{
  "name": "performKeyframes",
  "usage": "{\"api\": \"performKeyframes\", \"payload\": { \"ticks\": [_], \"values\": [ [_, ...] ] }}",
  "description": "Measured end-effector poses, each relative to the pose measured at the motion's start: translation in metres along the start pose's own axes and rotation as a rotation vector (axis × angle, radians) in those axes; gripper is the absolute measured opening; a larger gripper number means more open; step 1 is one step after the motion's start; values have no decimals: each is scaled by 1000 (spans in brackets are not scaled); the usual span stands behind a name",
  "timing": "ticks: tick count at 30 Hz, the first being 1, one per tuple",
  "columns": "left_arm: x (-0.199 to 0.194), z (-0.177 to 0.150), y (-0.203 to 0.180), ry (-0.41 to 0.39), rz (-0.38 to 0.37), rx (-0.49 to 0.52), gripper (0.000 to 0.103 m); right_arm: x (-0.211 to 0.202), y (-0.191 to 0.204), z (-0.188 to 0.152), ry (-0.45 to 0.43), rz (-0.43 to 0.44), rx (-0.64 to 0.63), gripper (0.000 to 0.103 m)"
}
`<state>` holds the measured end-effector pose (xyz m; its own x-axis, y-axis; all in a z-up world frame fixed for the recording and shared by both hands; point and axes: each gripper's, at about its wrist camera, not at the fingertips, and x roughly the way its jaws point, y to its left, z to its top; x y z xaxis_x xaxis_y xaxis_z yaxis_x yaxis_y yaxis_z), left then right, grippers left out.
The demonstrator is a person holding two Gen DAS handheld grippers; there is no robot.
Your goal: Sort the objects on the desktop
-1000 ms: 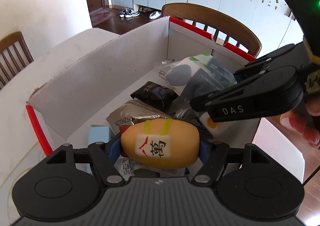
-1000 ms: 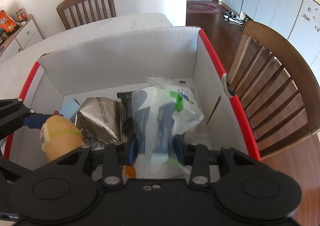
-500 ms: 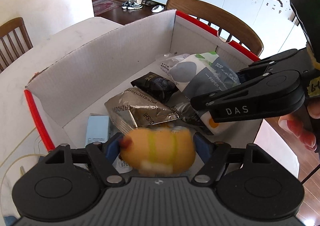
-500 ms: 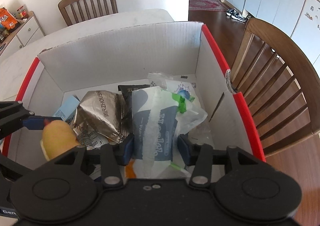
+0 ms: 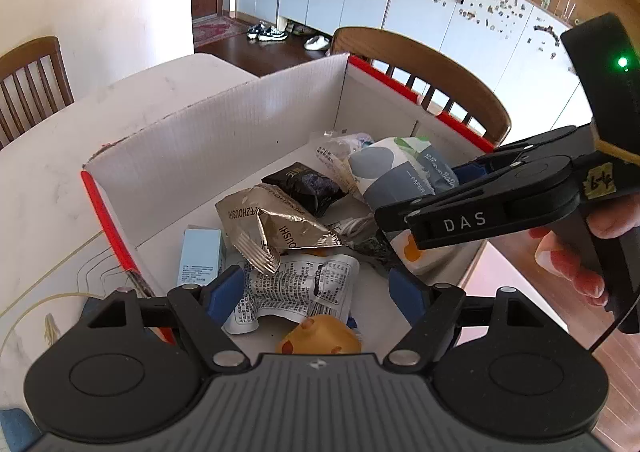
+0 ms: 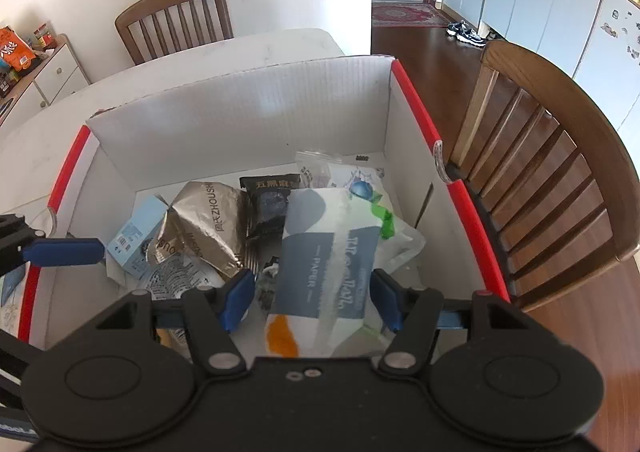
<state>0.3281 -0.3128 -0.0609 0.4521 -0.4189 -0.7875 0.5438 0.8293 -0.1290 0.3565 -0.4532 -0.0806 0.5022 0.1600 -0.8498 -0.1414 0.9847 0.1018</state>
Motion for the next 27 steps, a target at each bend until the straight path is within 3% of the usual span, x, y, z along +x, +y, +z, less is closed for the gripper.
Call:
{"api": "performKeyframes", "payload": {
  "ticks": [10, 27],
  "values": [
    [-29, -7, 12, -80, -1, -40, 79, -24, 12, -6, -46, 3, -59, 63],
    [-67, -26, 28, -130, -22, -47, 79, -73, 48, -23, -158, 52, -80, 65]
  ]
}}
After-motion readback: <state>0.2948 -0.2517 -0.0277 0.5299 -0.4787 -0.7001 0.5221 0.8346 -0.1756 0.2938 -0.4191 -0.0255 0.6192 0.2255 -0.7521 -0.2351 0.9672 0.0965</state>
